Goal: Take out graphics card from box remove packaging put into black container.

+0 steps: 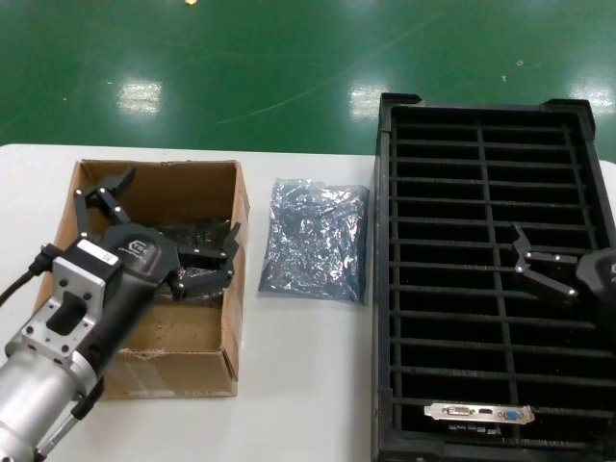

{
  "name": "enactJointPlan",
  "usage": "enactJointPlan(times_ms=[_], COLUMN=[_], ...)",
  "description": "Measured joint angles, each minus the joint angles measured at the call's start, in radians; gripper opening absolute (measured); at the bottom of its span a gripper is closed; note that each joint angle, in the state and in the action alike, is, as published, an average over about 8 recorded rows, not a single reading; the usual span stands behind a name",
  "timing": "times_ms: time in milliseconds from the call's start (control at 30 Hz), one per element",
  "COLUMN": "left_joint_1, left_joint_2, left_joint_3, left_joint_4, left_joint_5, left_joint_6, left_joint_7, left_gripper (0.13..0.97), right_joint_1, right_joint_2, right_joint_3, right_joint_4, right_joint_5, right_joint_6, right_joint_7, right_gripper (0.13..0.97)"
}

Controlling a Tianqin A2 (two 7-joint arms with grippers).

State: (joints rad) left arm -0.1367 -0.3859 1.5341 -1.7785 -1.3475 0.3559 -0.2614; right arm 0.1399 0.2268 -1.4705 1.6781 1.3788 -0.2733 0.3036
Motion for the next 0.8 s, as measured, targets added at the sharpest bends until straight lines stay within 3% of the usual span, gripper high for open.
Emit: enactJointPlan(times_ms=[800], left_joint_1=[0.089], left_joint_2=[0.056], left_joint_3=[0.043], left_joint_4=[0.116], left_joint_5=[-0.294], left_joint_6=[-0.231], left_joint_7=[0.17], left_gripper=[0.966], right_joint_1=[-0.091], right_joint_2=[0.048], right_joint_3=[-0.084], right_joint_4=[-0.051], right_joint_5=[0.273], right_joint_6=[0.177], right_joint_7=[-0.197], right_gripper=[0.966])
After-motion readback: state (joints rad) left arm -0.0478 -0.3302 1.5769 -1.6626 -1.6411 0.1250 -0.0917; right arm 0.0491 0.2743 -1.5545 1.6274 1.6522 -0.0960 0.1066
